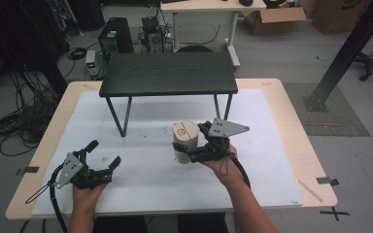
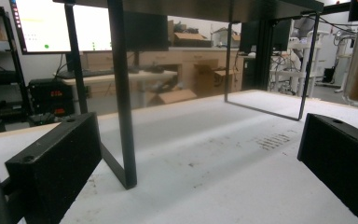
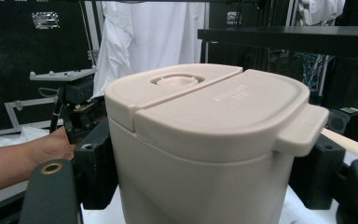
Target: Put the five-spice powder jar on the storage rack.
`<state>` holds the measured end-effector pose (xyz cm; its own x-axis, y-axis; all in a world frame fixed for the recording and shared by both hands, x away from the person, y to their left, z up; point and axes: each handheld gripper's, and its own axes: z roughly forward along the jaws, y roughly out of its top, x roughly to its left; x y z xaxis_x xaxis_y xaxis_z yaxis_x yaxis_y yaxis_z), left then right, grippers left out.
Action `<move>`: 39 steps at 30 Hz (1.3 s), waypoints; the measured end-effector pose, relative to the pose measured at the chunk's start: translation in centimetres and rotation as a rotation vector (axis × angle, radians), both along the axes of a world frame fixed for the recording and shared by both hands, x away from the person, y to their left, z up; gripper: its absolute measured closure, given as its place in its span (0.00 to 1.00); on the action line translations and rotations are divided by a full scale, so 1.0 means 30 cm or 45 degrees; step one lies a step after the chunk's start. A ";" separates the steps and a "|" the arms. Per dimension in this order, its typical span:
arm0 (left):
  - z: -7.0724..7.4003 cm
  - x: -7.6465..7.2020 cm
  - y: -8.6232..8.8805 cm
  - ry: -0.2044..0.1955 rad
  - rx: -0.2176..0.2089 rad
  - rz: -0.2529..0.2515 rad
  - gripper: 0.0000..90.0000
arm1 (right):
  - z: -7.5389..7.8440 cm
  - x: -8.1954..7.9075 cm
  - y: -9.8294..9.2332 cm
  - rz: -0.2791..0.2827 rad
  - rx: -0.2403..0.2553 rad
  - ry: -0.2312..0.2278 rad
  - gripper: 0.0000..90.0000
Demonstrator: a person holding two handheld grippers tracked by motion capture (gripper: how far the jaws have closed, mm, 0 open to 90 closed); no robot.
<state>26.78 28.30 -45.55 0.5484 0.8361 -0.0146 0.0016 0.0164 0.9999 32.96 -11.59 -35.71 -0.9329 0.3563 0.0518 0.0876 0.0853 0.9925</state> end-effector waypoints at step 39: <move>0.000 -0.001 0.000 -0.004 0.004 0.001 0.00 | 0.202 0.018 -0.023 -0.116 0.010 -0.011 0.26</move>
